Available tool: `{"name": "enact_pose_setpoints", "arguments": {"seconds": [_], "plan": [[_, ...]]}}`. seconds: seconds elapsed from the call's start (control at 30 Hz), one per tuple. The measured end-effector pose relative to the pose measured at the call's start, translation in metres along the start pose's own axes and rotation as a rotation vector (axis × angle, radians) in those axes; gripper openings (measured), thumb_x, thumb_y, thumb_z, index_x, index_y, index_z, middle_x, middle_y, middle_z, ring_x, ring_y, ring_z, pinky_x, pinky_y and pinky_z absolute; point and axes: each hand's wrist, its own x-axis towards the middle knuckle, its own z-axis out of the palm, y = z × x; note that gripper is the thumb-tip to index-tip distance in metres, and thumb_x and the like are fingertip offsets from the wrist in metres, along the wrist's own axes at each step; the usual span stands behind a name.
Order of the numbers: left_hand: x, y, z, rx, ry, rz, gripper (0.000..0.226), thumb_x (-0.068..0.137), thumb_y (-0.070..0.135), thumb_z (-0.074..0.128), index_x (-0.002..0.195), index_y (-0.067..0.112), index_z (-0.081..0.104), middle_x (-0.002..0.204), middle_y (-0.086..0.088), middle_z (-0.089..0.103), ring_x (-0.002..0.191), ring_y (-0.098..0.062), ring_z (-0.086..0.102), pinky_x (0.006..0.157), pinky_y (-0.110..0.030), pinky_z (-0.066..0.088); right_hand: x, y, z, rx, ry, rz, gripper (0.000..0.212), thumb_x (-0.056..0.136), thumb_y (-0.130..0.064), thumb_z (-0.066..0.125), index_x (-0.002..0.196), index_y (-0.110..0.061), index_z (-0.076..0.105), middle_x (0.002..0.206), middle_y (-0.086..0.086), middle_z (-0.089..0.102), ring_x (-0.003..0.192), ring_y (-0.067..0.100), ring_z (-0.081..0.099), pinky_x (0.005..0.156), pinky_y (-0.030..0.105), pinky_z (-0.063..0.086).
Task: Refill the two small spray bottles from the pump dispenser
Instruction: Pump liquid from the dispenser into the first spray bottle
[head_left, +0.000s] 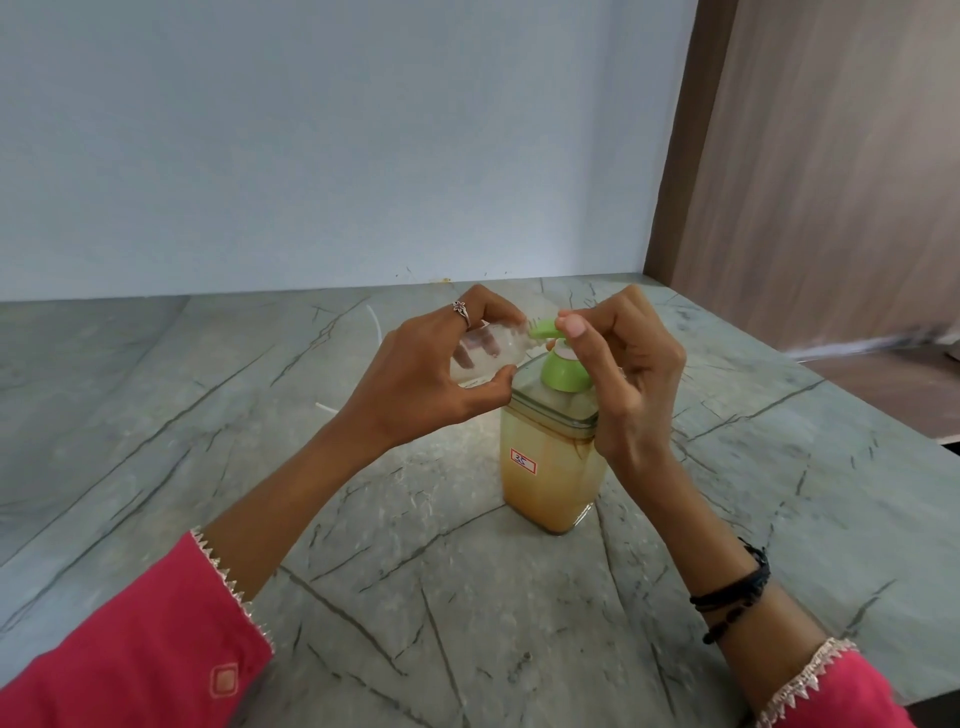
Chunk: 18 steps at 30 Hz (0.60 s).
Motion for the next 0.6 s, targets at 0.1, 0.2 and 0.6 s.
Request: {"name": "enact_pose_setpoints", "arguments": {"seconds": [0.1, 0.2, 0.6], "plan": [[0.0012, 0.0033, -0.0006, -0.031, 0.017, -0.003, 0.031, 0.072, 0.040, 0.060, 0.102, 0.038, 0.050, 0.091, 0.011, 0.065, 0.079, -0.013, 0.064, 0.067, -0.036, 0.055, -0.0025, 0.0029, -0.0016, -0.011, -0.008, -0.059, 0.020, 0.090, -0.020, 0.048, 0.088, -0.010, 0.065, 0.081, 0.008, 0.059, 0.078, -0.003, 0.054, 0.069, 0.008, 0.039], [0.0029, 0.0068, -0.0015, -0.057, 0.027, 0.007, 0.030, 0.073, 0.037, 0.059, 0.102, 0.037, 0.050, 0.093, 0.028, 0.060, 0.082, -0.004, 0.062, 0.068, -0.027, 0.055, -0.0042, 0.0059, -0.0027, 0.023, -0.038, -0.083, 0.020, 0.091, -0.021, 0.046, 0.097, -0.013, 0.063, 0.095, 0.004, 0.060, 0.087, 0.012, 0.062, 0.070, 0.022, 0.048], [0.0036, 0.0082, -0.0026, -0.084, 0.032, 0.034, 0.031, 0.074, 0.038, 0.060, 0.103, 0.035, 0.050, 0.092, 0.031, 0.059, 0.082, -0.003, 0.063, 0.067, -0.023, 0.054, -0.0023, 0.0046, -0.0030, -0.027, -0.056, -0.123, 0.019, 0.091, -0.023, 0.053, 0.104, -0.016, 0.064, 0.103, -0.009, 0.062, 0.086, 0.014, 0.065, 0.066, 0.035, 0.055]]}}
